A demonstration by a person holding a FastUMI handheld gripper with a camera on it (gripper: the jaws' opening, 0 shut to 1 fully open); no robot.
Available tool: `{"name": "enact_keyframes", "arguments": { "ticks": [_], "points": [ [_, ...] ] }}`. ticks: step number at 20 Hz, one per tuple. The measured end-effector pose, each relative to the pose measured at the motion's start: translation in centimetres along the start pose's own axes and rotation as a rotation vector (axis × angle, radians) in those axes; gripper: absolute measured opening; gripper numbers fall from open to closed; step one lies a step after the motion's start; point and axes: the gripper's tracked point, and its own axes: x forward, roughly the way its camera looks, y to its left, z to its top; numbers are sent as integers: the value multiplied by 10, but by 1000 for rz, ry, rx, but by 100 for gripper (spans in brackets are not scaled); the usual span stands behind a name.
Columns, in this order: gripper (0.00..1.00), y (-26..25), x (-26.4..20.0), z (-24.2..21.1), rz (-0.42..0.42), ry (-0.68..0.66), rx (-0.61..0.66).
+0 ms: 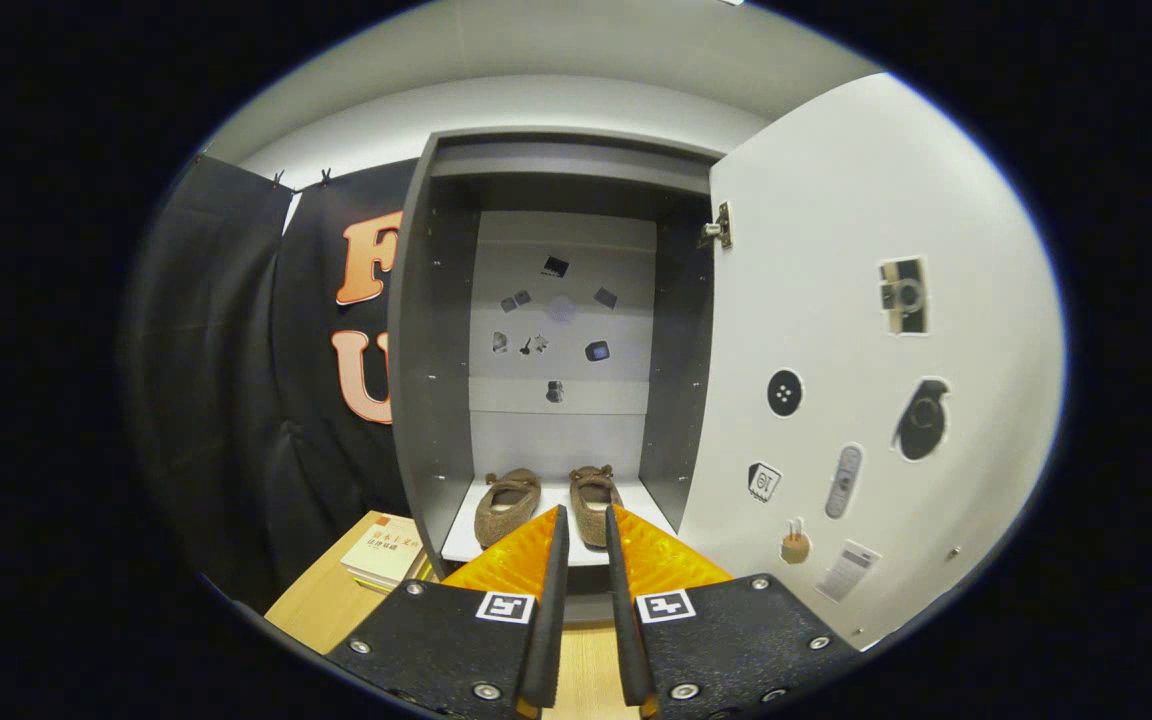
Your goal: Open the shoe cabinet door, grab the shoes and put them into the shoe cabinet, then close the shoe cabinet door.
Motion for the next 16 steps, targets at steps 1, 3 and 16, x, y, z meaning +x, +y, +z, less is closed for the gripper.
{"name": "enact_keyframes", "arguments": {
  "ticks": [1, 3, 16],
  "points": [
    [23, -2, -16, 2, -7, -9, 8],
    [23, -9, -44, 3, -33, -29, 5],
    [34, -68, -184, -20, -195, -43, 1]
  ]
}}
